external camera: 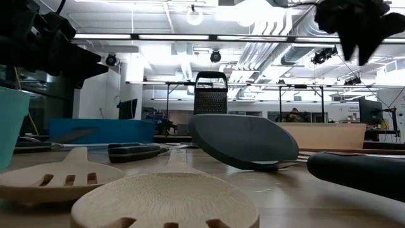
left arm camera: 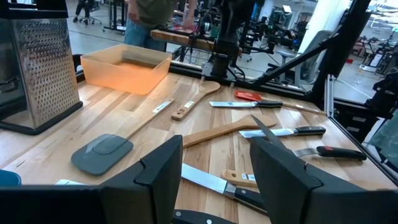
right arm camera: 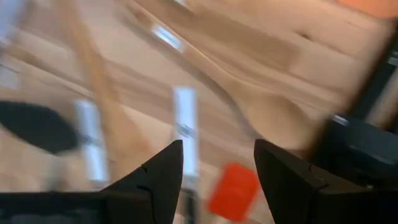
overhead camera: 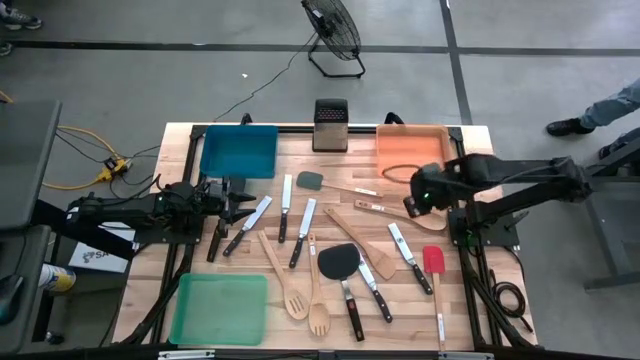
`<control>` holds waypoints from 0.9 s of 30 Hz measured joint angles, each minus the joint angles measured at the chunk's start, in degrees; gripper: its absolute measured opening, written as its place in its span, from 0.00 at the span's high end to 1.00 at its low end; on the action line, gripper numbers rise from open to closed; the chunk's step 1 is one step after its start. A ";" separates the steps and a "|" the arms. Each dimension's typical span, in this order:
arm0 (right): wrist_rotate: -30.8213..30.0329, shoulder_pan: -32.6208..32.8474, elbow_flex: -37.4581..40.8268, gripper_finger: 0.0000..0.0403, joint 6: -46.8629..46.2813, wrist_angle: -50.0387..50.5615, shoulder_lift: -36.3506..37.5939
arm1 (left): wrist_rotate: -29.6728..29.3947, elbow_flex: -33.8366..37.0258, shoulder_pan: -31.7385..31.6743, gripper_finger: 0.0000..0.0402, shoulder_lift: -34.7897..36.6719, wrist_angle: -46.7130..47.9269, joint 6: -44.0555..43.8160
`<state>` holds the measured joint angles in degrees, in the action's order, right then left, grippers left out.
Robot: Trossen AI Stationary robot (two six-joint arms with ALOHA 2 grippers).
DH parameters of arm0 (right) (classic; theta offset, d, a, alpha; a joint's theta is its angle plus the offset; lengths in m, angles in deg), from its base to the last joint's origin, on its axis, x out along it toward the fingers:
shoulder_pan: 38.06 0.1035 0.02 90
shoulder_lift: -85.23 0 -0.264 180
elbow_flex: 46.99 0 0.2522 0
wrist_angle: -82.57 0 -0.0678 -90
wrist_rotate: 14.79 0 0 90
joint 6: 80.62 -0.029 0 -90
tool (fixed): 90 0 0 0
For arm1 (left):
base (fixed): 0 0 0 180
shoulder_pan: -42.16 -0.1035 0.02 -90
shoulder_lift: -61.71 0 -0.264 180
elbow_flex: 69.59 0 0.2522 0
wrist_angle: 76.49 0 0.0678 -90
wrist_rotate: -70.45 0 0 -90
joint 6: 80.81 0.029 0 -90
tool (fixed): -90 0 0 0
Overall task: Pick & Place Kitchen Items
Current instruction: Put the black spatula into the orange bin
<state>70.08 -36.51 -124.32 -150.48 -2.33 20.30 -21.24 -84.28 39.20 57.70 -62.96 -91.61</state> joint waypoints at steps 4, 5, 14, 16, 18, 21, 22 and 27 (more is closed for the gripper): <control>-2.54 4.07 0.64 0.53 -3.67 2.65 -4.83 | 0.02 0.00 -0.02 0.54 0.01 0.01 -0.01; -3.01 5.84 1.53 0.53 -5.28 1.79 -5.77 | 0.00 0.00 -0.02 0.54 0.02 -0.02 -0.01; 3.46 21.47 8.15 0.53 -17.78 -4.09 -9.48 | 0.02 0.00 -0.02 0.54 0.02 -0.02 -0.01; 1.52 24.87 8.15 0.53 -22.16 -5.69 -9.46 | 0.00 0.00 -0.01 0.54 0.01 0.00 0.00; 0.79 27.86 8.15 0.53 -25.94 -7.38 -9.44 | 0.00 0.00 -0.01 0.54 0.02 -0.02 0.00; 0.65 31.35 8.15 0.53 -29.00 -9.39 -10.15 | 0.00 0.00 0.00 0.54 0.02 -0.02 0.02; 0.71 32.29 8.15 0.53 -29.26 -10.03 -10.63 | 0.02 0.00 -0.02 0.54 -0.01 -0.01 -0.01; 1.14 34.77 8.15 0.53 -29.41 -12.09 -14.28 | 0.01 0.00 -0.01 0.54 0.00 -0.01 0.01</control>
<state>71.22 -1.74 -116.17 -179.89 -14.42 6.02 -21.24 -84.28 39.19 57.70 -62.97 -91.60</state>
